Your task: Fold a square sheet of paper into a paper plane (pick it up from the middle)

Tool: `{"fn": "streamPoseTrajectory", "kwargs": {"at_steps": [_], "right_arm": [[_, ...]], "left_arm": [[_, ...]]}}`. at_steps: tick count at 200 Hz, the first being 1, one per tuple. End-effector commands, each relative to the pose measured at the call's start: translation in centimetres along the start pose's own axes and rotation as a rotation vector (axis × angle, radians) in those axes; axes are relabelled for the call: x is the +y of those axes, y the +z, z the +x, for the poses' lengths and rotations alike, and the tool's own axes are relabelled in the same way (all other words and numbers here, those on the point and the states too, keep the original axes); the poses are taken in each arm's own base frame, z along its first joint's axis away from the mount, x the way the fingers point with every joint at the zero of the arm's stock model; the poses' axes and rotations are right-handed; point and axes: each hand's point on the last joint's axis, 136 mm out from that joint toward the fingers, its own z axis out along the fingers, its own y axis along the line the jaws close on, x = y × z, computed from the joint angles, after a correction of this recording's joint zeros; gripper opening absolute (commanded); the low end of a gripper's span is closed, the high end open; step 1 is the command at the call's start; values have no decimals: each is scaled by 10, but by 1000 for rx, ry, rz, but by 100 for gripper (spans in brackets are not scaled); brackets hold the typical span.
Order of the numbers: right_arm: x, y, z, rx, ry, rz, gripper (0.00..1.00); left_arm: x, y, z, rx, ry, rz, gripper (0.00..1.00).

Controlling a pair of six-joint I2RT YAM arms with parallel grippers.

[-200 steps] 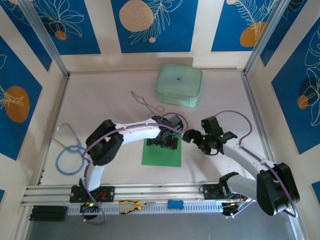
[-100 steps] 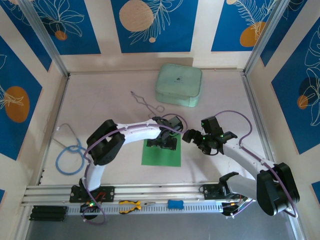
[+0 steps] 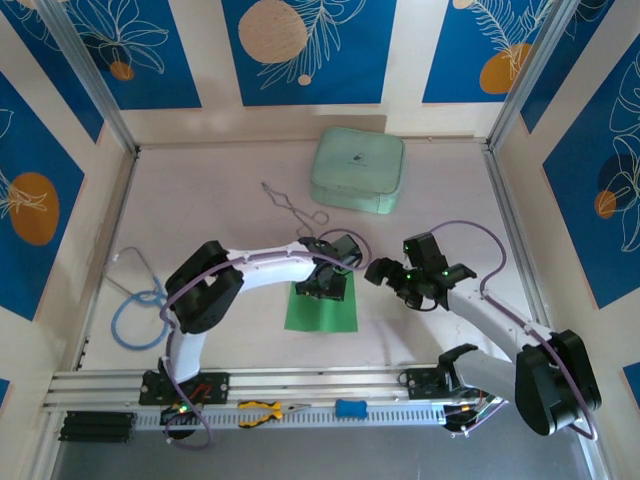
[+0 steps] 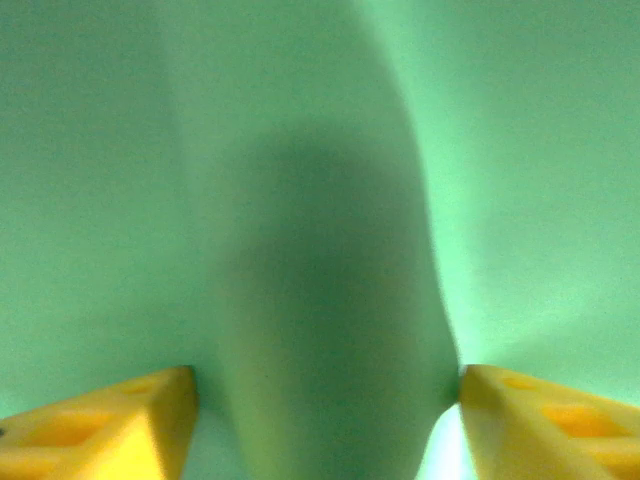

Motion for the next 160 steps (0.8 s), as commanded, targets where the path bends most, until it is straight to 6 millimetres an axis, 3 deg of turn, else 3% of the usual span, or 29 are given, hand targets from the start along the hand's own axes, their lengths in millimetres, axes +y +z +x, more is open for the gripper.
{"fn": "streamPoseTrajectory", "kwargs": {"at_steps": [1,37,86,129,160], "right_arm": [[11,-8,-6,-47,2,-53,94],[8,-12,-11,-89,42,-49,94],[5,-11,-12,-97,87,-42,94],[0,-11,-11,-95,109,-25,94],[5,-11,-11,-81,87,-56,94]], "left_arm": [[-11,-6,-2,-36,24,72,65],[-16,-15,-6,-70,39,120,58],[-34,-36,-13,-106,-20,380,52],[-32,-38,-14,-71,-89,503,43],[-47,-58,-24,-88,-116,681,40]]}}
